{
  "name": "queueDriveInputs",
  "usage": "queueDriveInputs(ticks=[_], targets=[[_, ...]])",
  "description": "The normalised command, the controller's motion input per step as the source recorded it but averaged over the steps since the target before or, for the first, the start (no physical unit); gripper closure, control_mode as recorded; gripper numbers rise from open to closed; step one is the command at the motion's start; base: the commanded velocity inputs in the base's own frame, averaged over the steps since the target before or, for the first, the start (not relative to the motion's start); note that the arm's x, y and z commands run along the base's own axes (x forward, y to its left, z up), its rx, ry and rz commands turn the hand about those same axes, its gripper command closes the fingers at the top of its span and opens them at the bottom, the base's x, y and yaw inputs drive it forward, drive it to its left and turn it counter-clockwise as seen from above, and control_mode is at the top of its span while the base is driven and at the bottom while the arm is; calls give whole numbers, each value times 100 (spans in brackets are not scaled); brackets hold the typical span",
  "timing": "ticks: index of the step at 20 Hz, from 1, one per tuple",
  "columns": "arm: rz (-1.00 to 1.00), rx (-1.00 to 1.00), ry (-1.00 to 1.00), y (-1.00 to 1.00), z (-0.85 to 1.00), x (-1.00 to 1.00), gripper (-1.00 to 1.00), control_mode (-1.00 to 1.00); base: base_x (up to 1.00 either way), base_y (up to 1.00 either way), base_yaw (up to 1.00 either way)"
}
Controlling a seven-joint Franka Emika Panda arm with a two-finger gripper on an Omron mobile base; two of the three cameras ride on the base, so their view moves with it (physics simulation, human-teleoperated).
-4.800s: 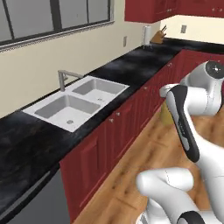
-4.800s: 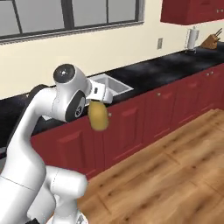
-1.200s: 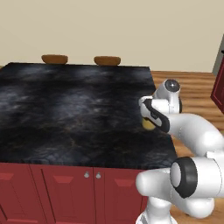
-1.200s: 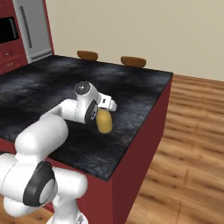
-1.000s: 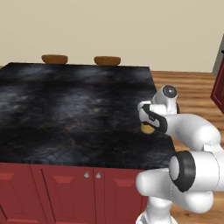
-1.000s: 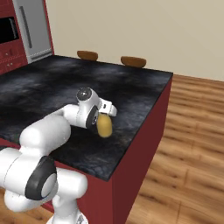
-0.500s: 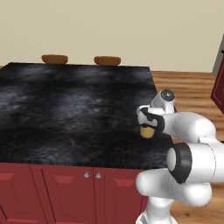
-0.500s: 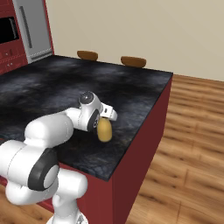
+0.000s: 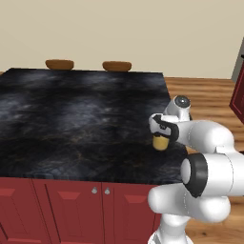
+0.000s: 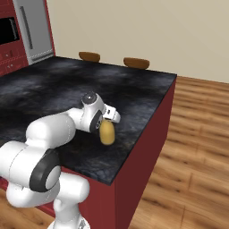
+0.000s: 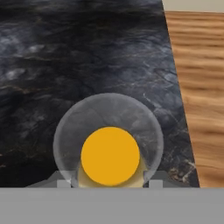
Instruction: Place the pitcher and cup on the dining counter for serving.
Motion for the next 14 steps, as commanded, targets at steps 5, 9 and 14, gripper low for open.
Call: queueDriveInputs(ticks=[5,9,14], targets=[[0,0,0,0,12,-19,-100,-100,0,0,0],[-4,0,0,3,39,-34,-100,-100,0,0,0],[-6,0,0,8,46,-61,-100,-100,0,0,0]])
